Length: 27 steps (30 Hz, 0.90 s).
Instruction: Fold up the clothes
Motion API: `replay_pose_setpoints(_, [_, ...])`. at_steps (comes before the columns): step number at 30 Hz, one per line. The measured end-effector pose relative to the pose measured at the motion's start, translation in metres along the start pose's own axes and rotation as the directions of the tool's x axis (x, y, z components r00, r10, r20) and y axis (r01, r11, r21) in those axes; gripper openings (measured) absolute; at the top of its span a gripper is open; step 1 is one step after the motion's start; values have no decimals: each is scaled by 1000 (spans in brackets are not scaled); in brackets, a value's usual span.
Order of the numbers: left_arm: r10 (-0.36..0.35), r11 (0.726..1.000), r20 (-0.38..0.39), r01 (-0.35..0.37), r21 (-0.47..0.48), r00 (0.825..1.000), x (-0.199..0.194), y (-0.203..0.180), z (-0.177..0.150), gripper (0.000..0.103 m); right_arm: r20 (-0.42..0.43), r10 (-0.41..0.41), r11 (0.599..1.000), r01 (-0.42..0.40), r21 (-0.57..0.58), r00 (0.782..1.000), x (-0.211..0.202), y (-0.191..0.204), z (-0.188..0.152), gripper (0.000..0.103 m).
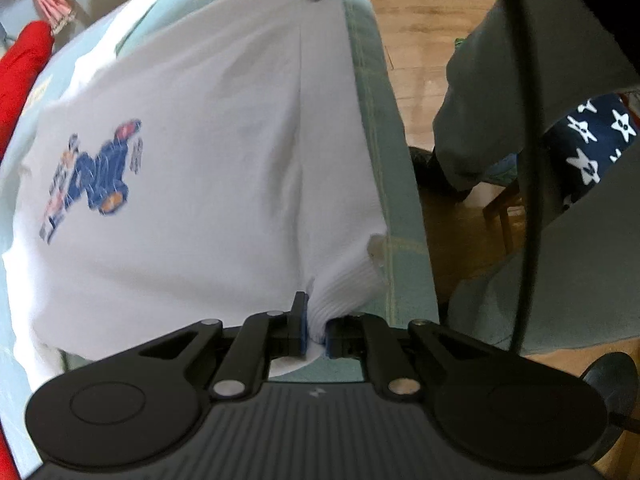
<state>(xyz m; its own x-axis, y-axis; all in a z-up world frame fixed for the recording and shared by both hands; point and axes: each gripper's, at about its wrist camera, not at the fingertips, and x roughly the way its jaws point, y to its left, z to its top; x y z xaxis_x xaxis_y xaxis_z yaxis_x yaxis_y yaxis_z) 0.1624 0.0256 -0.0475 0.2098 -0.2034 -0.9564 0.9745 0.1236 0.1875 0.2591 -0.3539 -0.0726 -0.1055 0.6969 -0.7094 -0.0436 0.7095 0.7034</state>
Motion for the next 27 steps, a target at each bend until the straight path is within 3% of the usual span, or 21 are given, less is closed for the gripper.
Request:
replay_pose_setpoints(8, [-27, 998, -23, 26, -56, 999, -2, -3, -8, 11, -38, -7, 1000, 8, 27, 999, 17, 5, -15, 8])
replay_pose_setpoints(12, [-37, 979, -17, 33, -199, 999, -15, -3, -10, 31, -35, -56, 998, 56, 21, 998, 14, 7, -18, 12])
replay_pose_setpoints(15, [-41, 942, -13, 35, -335, 999, -26, -2, -15, 34, -15, -143, 990, 143, 8, 990, 2, 7, -24, 21])
replay_pose_setpoints(18, [-97, 859, -27, 70, -507, 995, -36, 8, -25, 35, 37, -220, 976, 220, 10, 975, -15, 11, -26, 35])
replay_pose_setpoints(19, [-121, 822, -29, 83, -564, 992, -39, 10, -30, 35, 61, -242, 970, 241, 14, 968, -21, 14, -25, 41])
replay_pose_setpoints(21, [-139, 742, -34, 81, -666, 990, -47, 14, -41, 35, 123, -275, 961, 275, 17, 953, -34, 21, -17, 44])
replay_pose_setpoints(22, [-142, 687, -33, 74, -722, 989, -50, 20, -47, 35, 157, -287, 957, 290, 9, 945, -38, 27, -10, 44])
replay_pose_setpoints(23, [-123, 624, -28, 55, -780, 992, -53, 31, -55, 35, 194, -296, 953, 303, -8, 935, -41, 33, -2, 44])
replay_pose_setpoints(27, [81, 467, 24, -17, -884, 996, -63, 89, -69, 35, 327, -304, 931, 351, -95, 895, -44, 62, 38, 49])
